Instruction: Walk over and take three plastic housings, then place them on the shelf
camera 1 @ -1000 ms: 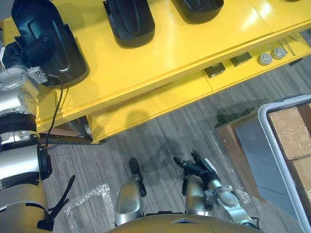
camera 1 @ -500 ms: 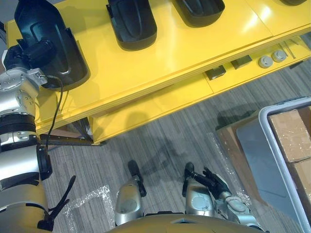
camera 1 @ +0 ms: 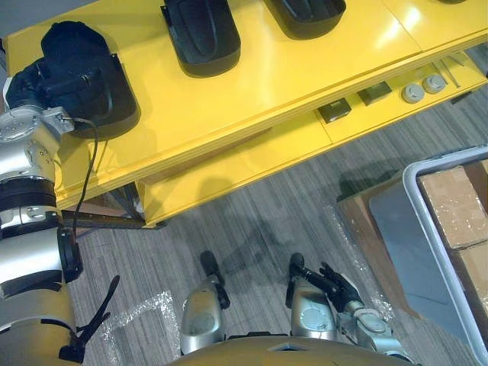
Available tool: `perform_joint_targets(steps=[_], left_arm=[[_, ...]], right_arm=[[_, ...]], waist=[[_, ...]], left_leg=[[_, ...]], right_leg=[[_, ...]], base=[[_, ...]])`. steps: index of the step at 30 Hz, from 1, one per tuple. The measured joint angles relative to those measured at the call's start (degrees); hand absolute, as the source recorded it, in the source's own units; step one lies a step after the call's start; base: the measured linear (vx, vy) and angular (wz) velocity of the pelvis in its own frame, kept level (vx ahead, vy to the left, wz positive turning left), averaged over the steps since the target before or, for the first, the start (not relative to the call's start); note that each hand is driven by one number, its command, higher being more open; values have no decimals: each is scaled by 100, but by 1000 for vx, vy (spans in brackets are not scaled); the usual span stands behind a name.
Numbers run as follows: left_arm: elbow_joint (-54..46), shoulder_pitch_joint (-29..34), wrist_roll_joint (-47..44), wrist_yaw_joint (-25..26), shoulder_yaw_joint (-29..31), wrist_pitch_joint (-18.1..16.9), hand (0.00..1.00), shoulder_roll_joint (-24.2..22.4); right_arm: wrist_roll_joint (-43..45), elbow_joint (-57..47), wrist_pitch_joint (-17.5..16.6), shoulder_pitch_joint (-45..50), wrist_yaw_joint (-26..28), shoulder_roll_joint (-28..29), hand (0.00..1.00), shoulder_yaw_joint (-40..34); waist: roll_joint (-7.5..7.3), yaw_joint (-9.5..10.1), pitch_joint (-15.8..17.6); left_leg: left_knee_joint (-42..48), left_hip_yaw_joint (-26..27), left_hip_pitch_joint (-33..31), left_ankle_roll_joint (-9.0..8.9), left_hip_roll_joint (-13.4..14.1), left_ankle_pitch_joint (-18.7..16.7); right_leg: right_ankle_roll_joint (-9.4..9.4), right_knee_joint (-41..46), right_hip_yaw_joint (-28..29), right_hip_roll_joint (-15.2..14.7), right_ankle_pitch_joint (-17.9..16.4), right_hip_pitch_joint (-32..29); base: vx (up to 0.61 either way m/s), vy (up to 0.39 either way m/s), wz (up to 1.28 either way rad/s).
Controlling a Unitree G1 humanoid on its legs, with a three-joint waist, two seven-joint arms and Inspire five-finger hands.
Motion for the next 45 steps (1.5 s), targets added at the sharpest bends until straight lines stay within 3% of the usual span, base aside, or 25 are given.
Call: perform_joint_targets(steps=[6,17,20,26,30,33,38,42,45], left_arm=[[0,-16,102,72,0,23,100,-38],[-12,-18,1395,112,-46,97,100,-104],[-19,-18,1720,108,-202,97,100,-82],[-208,-16,2070,131,-543,63,100,27],[-229,-6,2062,317,-894,-422,100,201],[-406,30,1673,722,-962,-1090,100,246],[-1442,83,1142,1325,-1045,-2010,100,244],[-2960,825,1078,1422,-864,-2655,100,127],[-4526,2083,1125,1363,-469,-3073,100,-637]], right_arm=[[26,3,0,1,0,29,100,-26],[46,79,0,36,-7,133,100,-76],[45,228,8,74,1,230,100,-137],[40,474,-5,171,17,411,100,-547],[17,772,-55,258,4,435,100,-763],[39,850,-92,367,-33,457,100,-928],[97,897,-391,407,-40,572,100,-1063],[94,902,-517,427,-35,625,100,-1132],[84,956,-550,470,-41,639,100,-1182]], waist=[[-22,-3,-12],[-87,-49,-53],[-148,-99,-265],[-97,-169,-552],[26,-199,-730],[121,-283,-903],[66,-314,-1051],[77,-318,-1259],[115,-310,-1432]], left_leg=[[-1,13,44,6,0,38],[-292,86,515,-34,-13,103],[-299,91,609,-46,-35,118],[-400,138,928,-51,-47,116],[-556,131,1123,-79,-57,165],[-750,108,1227,-79,-98,262],[-751,75,1303,-80,-99,262],[-760,56,1303,-80,-101,261],[-779,-49,1306,-81,-103,261]], right_leg=[[15,-4,15,0,14,32],[28,-284,1,70,59,479],[28,-382,-10,96,59,614],[24,-534,0,167,56,930],[16,-623,15,201,51,1085],[15,-687,-6,212,51,1155],[16,-790,-28,221,79,1301],[19,-812,-41,220,81,1321],[26,-887,-170,220,88,1430]], base=[[-2,2,-1],[-8,9,-3],[54,10,0],[11,-5,-5],[-7,-4,-3],[-2,-1,2],[3,0,2],[7,-1,2],[13,-8,15]])
